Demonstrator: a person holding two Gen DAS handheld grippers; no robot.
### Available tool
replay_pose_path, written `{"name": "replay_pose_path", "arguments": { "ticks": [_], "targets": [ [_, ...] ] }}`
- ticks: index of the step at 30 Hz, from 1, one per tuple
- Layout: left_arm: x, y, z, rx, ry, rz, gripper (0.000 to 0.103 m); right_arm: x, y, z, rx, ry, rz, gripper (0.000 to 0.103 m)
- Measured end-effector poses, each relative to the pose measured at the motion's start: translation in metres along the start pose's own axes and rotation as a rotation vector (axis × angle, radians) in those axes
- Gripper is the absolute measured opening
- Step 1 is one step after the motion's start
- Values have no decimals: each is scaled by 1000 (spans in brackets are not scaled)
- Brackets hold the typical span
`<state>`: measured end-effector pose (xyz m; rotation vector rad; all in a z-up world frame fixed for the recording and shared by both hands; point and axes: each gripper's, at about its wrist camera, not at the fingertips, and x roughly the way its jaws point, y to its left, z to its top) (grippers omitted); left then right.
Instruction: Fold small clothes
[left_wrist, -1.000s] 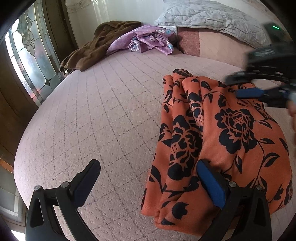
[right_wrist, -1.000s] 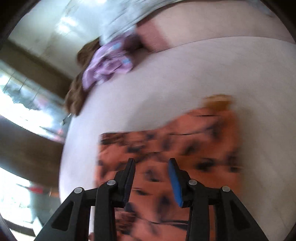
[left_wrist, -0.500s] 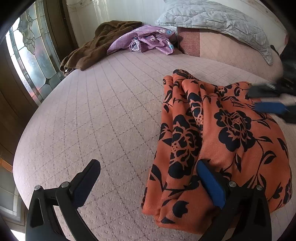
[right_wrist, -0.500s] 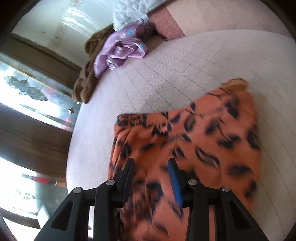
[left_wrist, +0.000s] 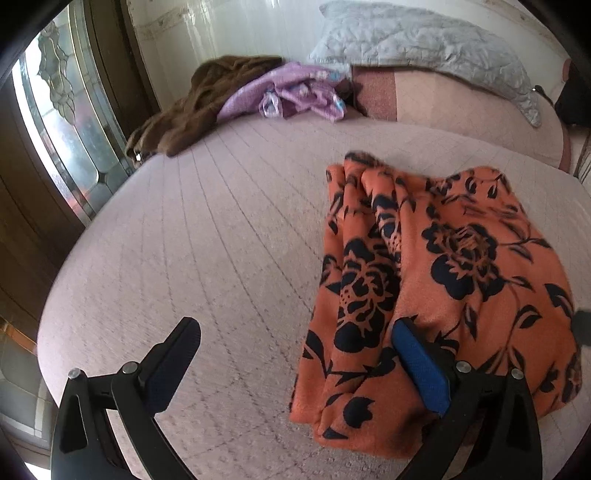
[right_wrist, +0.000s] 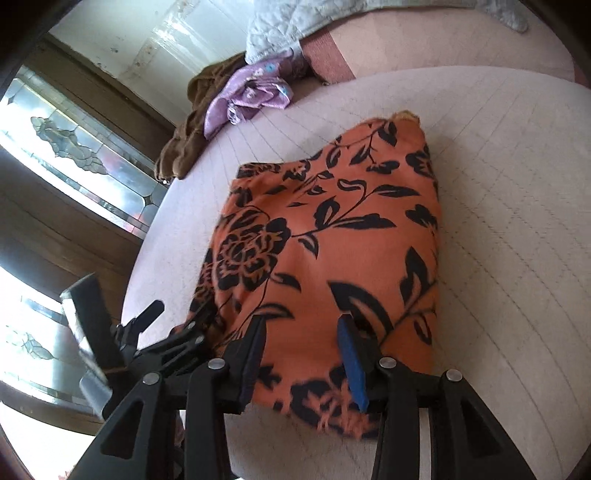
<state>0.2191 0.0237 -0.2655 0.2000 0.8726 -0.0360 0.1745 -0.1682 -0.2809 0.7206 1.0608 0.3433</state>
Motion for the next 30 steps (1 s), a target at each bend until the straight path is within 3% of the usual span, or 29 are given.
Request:
{"name": "replay_pose_path", "arguments": {
  "ticks": [3, 9, 12, 15, 21, 30],
  "targets": [
    [-20, 7, 2, -24, -75, -7, 103, -9, -4, -17, -22, -6, -15, 52],
    [12, -5, -1, -11, 57, 9, 103, 0, -14, -27, -34, 7, -17, 52],
    [-2, -8, 3, -9, -8, -10, 103, -15, -15, -19, -12, 21, 25, 52],
    [-19, -9, 8, -41, -72, -61, 103, -41, -24, -17, -12, -67, 26, 60],
    [-42, -18, 13, -46, -170, -86, 103, -74, -40, -32, -35, -203, 27, 60],
    [-49, -32, 15, -3, -205, -81, 103, -65, -45, -33, -40, -185, 41, 60]
  ]
}}
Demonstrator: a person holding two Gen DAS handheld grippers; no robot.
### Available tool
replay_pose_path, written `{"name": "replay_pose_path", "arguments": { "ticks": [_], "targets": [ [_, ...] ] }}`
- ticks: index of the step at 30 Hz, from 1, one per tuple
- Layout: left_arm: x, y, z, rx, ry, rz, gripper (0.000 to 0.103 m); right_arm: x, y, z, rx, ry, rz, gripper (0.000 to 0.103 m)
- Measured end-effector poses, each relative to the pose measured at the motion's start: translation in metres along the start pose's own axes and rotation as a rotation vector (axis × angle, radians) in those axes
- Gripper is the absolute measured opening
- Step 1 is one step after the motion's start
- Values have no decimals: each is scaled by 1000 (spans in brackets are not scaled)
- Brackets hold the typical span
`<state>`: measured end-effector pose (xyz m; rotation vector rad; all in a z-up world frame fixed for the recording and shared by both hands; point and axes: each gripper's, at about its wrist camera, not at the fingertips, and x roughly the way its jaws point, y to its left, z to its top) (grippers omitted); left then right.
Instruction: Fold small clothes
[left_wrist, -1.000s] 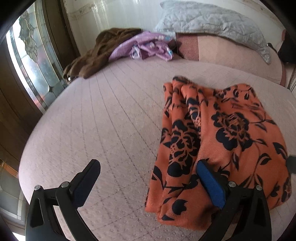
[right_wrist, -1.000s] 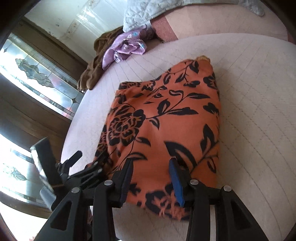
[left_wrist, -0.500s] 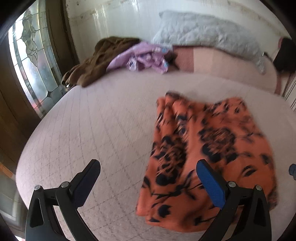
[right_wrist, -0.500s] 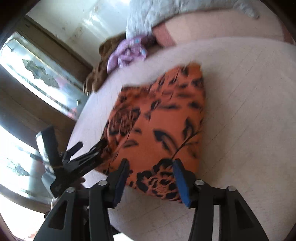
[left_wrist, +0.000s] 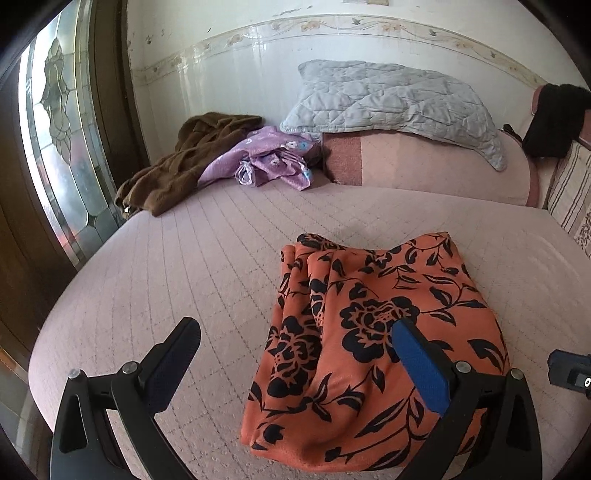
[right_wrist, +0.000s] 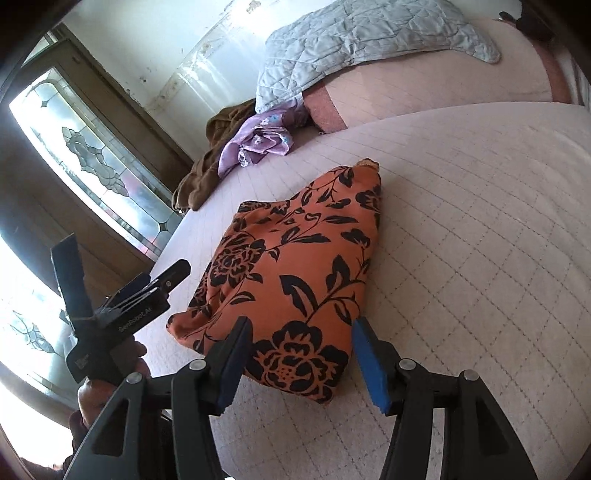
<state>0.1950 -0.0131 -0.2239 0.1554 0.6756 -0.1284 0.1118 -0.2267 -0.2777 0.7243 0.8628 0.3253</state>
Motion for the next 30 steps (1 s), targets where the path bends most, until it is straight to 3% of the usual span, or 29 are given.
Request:
{"name": "replay_pose_path", "arguments": {
  "ticks": [30],
  "targets": [
    [6, 0, -2, 19, 24, 7, 103, 6, -2, 1, 9, -5, 22, 60]
  ]
}}
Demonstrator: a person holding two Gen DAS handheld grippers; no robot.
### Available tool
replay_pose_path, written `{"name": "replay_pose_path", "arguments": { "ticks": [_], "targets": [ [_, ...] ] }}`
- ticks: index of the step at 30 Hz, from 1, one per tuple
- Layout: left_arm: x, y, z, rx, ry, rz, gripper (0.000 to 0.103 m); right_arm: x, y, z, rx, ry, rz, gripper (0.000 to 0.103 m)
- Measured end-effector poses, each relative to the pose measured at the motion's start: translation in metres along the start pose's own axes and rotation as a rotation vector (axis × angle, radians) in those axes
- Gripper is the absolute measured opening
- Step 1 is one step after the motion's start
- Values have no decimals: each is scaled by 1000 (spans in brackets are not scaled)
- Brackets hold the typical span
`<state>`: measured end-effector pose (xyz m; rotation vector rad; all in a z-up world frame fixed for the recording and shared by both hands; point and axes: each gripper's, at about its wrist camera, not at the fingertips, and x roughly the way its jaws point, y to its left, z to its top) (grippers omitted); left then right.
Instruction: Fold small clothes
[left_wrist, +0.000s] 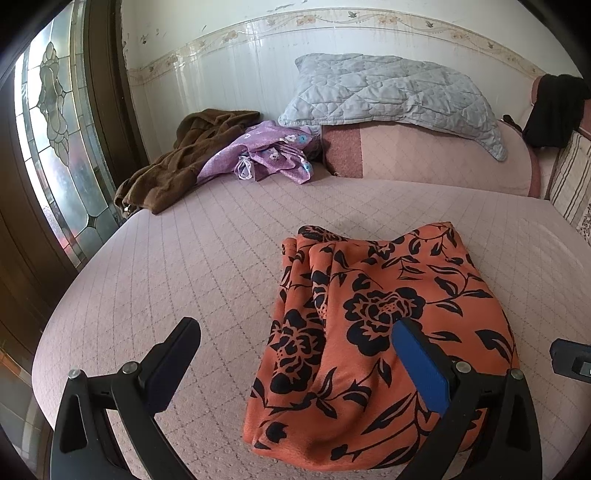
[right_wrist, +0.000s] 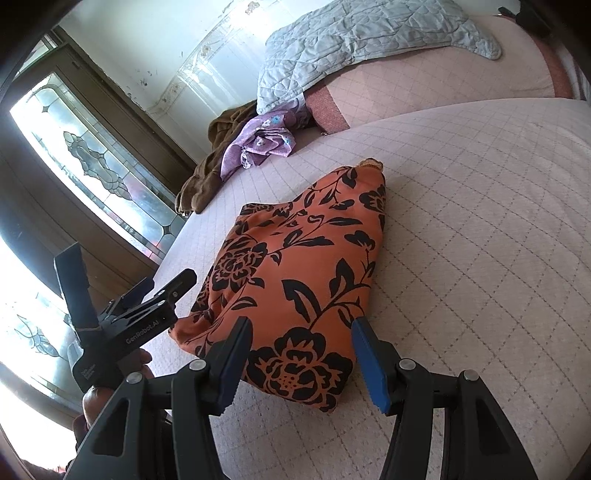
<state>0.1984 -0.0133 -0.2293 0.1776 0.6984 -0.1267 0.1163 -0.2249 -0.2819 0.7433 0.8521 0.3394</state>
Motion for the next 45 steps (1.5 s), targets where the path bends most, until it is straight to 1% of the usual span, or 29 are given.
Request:
{"name": "replay_pose_path", "arguments": {
  "ticks": [6, 9, 11, 13, 14, 16, 17, 20, 22, 24, 26, 28, 29, 33, 34, 36, 38, 39, 40, 41, 42, 43, 44, 45],
  "targets": [
    [7, 5, 1, -14, 24, -3, 103, 3, -2, 3, 8, 5, -1, 60],
    [13, 8, 1, -13, 45, -7, 103, 4, -6, 6, 22, 6, 5, 60],
    [21, 13, 1, -26, 78, -13, 103, 6, -8, 7, 24, 10, 2, 61],
    [32, 23, 1, -70, 130, -40, 103, 8, -10, 8, 29, 15, -2, 63],
    [37, 32, 1, -117, 154, -56, 103, 9, -11, 8, 36, 18, -5, 63],
    [43, 44, 0, -174, 177, -70, 103, 9, -14, 8, 42, 18, -8, 63],
    [46, 50, -2, -201, 186, -60, 103, 10, -15, 9, 47, 18, -8, 63],
    [51, 59, -4, -223, 203, -27, 103, 10, -18, 9, 59, 17, -5, 65],
    [58, 65, -8, -249, 232, -28, 103, 11, -19, 9, 63, 21, -5, 66],
    [66, 71, -13, -299, 270, -61, 103, 14, -20, 10, 70, 27, -2, 67],
    [73, 73, -17, -340, 305, -120, 103, 21, -24, 12, 90, 41, 10, 68],
    [76, 71, -18, -355, 317, -166, 103, 30, -30, 13, 125, 60, 20, 68],
    [77, 70, -18, -368, 318, -206, 103, 34, -34, 14, 144, 71, 26, 68],
    [82, 67, -17, -426, 324, -366, 103, 50, -56, 20, 266, 110, 100, 70],
    [85, 66, -16, -433, 331, -388, 103, 53, -61, 21, 291, 114, 117, 70],
    [95, 62, -18, -459, 372, -450, 103, 63, -70, 24, 341, 137, 159, 71],
    [104, 58, -20, -486, 419, -507, 103, 77, -75, 25, 373, 181, 191, 71],
    [109, 56, -22, -493, 444, -526, 103, 84, -76, 24, 380, 202, 200, 71],
    [107, 54, -21, -486, 439, -520, 103, 94, -76, 24, 383, 226, 210, 71],
    [106, 52, -21, -480, 434, -519, 103, 99, -75, 24, 378, 226, 220, 71],
    [105, 50, -20, -475, 434, -521, 103, 103, -72, 27, 362, 215, 227, 76],
    [107, 48, -18, -475, 435, -523, 103, 106, -69, 29, 350, 212, 232, 83],
    [107, 47, -19, -475, 433, -522, 103, 111, -65, 31, 339, 208, 243, 84],
    [107, 46, -19, -474, 431, -519, 101, 115, -60, 33, 322, 197, 237, 84]
  ]
}}
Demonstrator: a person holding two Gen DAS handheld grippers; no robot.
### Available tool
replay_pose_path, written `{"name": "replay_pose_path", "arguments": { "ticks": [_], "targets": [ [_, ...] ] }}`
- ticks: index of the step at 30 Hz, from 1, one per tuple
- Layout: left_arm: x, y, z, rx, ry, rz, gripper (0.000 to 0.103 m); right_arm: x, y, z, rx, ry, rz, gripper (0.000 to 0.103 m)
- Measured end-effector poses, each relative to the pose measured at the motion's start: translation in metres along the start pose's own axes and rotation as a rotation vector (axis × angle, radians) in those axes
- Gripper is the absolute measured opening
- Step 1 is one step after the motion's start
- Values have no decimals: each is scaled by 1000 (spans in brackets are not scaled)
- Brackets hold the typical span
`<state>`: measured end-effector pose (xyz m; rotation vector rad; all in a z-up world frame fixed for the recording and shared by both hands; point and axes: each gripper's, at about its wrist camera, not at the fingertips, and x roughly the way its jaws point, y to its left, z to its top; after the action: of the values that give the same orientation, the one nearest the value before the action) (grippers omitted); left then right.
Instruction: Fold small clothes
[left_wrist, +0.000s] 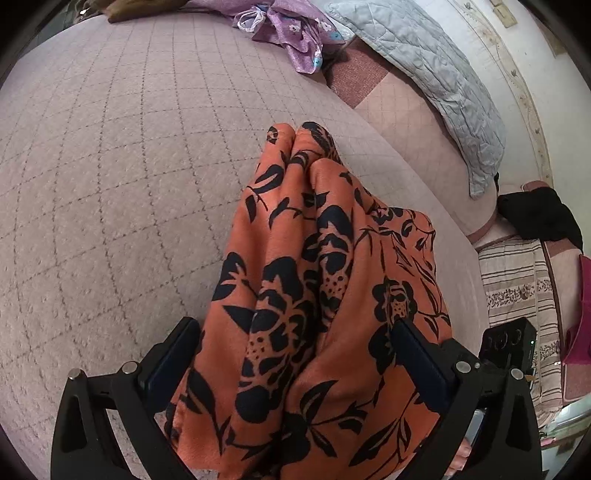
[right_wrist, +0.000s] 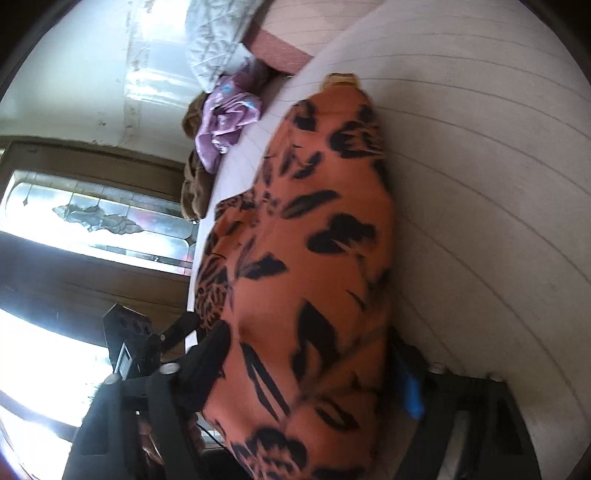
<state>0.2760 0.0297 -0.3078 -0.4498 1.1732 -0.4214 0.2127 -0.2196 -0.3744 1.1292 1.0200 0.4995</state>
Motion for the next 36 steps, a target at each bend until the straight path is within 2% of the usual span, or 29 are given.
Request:
{"name": "replay_pose_path", "arguments": {
  "ticks": [1, 2, 4, 6, 7, 9, 10, 12, 16, 19, 24, 29, 34, 36],
  "targets": [
    [0, -1, 0, 5, -6, 5, 96, 5, 5, 1, -23, -5, -17, 84],
    [2, -4, 0, 17, -11, 16, 81, 7, 7, 1, -42, -6, -27, 84],
    [5, -11, 0, 36, -17, 29, 76, 10, 14, 1, -85, -26, -59, 71],
    [4, -21, -2, 69, -37, 43, 64, 11, 19, 0, -118, -39, -89, 60],
    [1, -27, -3, 96, -56, 52, 61, 9, 21, -1, -127, -53, -97, 55],
    [-2, -38, -7, 142, -81, 61, 52, 1, 31, -3, -168, -92, -103, 50],
    [-4, -44, -8, 166, -93, 65, 51, -2, 38, -4, -197, -112, -113, 48],
    [-5, -55, -12, 197, -104, 43, 45, -12, 53, -6, -255, -148, -120, 47],
    [0, -82, -23, 254, -92, -23, 44, -41, 62, -10, -329, -226, -167, 47],
    [2, -110, -35, 314, -100, -62, 43, -72, 50, -9, -311, -252, -171, 47],
    [7, -148, -68, 421, -74, -78, 42, -127, 25, -18, -262, -284, -164, 47],
    [8, -172, -101, 532, -67, -21, 42, -159, 10, -33, -245, -286, -156, 47],
    [22, -169, -115, 580, -55, 120, 42, -144, -16, -36, -177, -229, -140, 47],
    [25, -166, -117, 599, -60, 152, 47, -134, -26, -34, -153, -210, -161, 50]
  ]
}}
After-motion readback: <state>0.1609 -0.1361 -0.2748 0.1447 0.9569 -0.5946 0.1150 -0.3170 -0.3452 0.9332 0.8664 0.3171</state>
